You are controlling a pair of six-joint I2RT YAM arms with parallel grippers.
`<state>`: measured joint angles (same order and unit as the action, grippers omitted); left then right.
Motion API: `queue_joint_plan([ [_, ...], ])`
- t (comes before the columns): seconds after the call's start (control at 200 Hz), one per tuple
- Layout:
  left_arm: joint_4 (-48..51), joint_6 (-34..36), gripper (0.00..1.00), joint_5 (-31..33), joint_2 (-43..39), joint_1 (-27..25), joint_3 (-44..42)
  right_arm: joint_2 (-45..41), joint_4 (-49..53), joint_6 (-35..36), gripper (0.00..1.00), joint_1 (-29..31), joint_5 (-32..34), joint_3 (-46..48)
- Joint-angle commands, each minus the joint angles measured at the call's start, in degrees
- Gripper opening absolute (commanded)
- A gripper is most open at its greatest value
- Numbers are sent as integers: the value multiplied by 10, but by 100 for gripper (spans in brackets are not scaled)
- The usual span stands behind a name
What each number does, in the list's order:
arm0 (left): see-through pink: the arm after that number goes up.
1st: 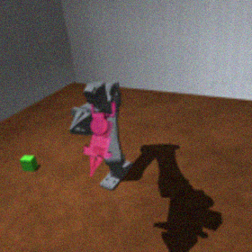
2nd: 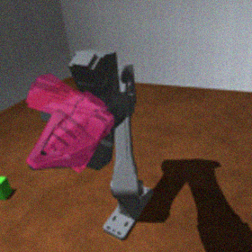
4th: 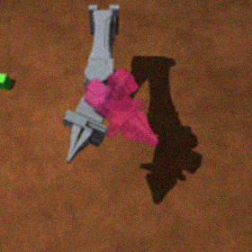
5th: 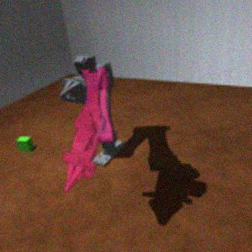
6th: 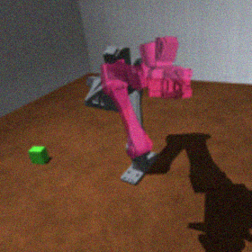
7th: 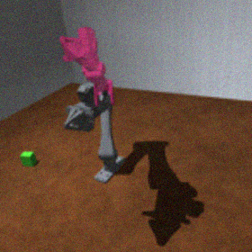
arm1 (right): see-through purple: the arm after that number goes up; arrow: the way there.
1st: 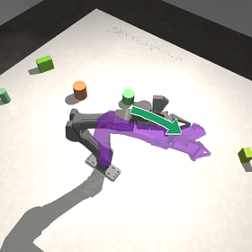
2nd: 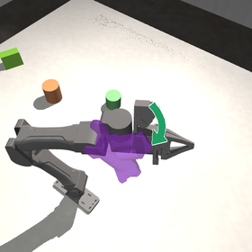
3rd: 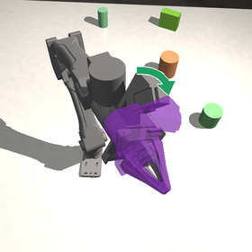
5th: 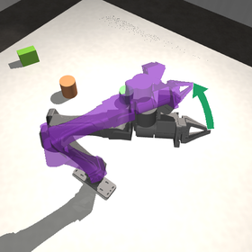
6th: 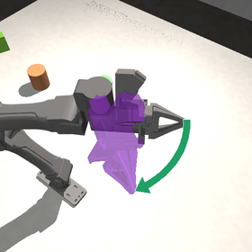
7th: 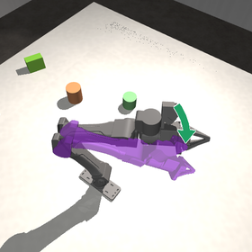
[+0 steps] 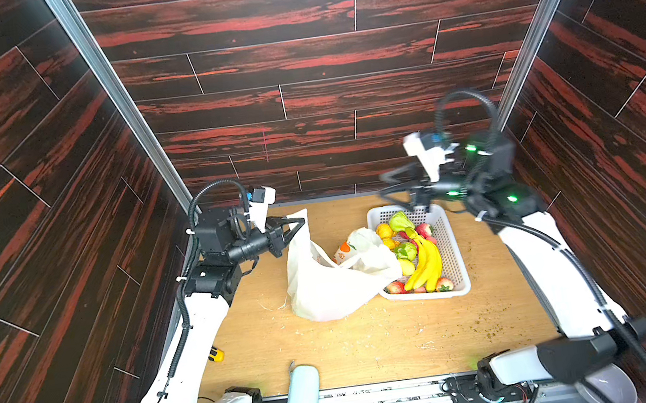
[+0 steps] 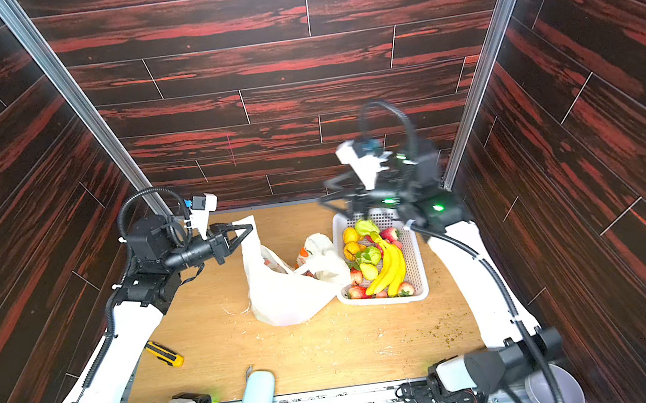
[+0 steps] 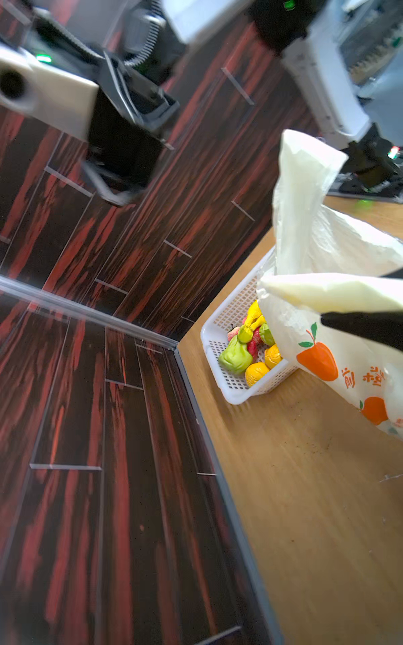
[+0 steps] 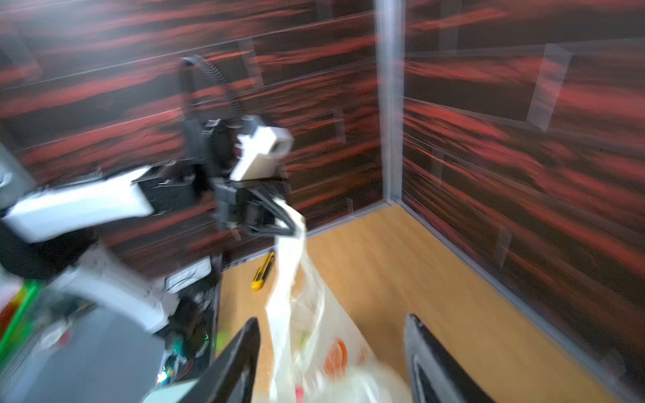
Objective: Place the fake fruits into the plastic bag and tie a complex knot
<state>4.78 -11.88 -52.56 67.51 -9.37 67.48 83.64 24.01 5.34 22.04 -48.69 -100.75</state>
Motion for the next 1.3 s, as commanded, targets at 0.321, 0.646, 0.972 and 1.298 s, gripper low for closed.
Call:
queue_joint_plan([
  [0.321,3,86,0,-64,-31,-4,-22,211,201,258,63,168,42,-214],
  [0.646,22,106,0,-62,-25,-7,-17,249,226,263,46,190,37,-251],
  [0.972,23,108,0,-58,-28,-10,-17,249,213,248,12,193,41,-251],
  [1.298,3,104,39,-19,-51,-9,-49,219,180,210,0,188,53,-240],
])
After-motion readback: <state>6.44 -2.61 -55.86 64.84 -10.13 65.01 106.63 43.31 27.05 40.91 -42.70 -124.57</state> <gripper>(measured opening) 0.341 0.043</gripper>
